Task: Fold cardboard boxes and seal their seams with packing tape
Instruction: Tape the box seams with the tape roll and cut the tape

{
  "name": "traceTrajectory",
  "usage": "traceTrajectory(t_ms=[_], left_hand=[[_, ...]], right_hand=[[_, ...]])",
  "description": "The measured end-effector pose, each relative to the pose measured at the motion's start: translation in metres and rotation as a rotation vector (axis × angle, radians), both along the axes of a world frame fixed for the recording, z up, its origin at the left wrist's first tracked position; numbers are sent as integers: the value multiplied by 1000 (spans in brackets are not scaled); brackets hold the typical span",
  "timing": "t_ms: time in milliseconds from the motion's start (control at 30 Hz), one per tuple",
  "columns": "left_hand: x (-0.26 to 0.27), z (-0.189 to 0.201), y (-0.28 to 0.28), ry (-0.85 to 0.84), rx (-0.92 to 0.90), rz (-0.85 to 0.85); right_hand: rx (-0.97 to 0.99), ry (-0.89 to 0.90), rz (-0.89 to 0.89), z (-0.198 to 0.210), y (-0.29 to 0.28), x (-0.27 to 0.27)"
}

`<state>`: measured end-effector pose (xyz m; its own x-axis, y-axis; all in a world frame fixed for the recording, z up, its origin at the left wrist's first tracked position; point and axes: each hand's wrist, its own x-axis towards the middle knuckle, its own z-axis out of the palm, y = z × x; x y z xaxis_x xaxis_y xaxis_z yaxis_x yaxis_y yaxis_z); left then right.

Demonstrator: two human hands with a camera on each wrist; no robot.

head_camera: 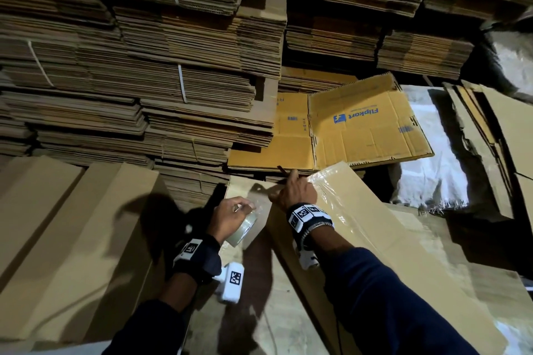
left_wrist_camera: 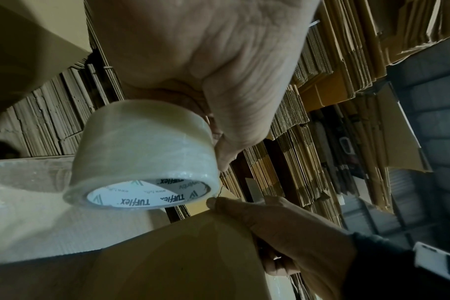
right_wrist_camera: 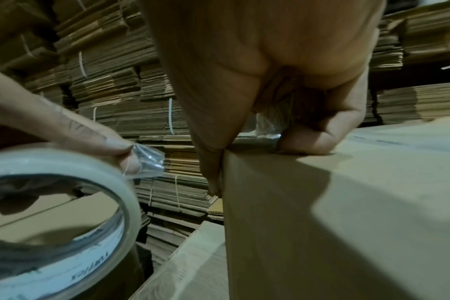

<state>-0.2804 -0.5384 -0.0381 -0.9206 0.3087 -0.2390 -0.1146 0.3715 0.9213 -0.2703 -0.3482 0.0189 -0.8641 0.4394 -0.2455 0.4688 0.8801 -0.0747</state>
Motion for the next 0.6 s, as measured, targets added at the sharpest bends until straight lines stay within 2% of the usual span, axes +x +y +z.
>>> traceTrajectory(t_ms=[133, 233, 367, 467, 533, 600], left_hand=[[-2, -6, 2, -1, 9, -8], [0, 2, 8, 10, -4, -31], [3, 24, 24, 47, 15, 37], [11, 47, 41, 83, 137, 103], [21, 66, 51, 123, 223, 97], [29, 84, 62, 116, 310, 82]], right_hand=[[-19, -2, 29, -3, 2, -2], [-92, 18, 32, 1, 6, 3], [-301, 74, -13, 9, 18, 17], [-563, 185, -117, 14, 38, 28], [-782, 235, -219, 20, 52, 38], [-922, 316, -298, 21, 69, 51]])
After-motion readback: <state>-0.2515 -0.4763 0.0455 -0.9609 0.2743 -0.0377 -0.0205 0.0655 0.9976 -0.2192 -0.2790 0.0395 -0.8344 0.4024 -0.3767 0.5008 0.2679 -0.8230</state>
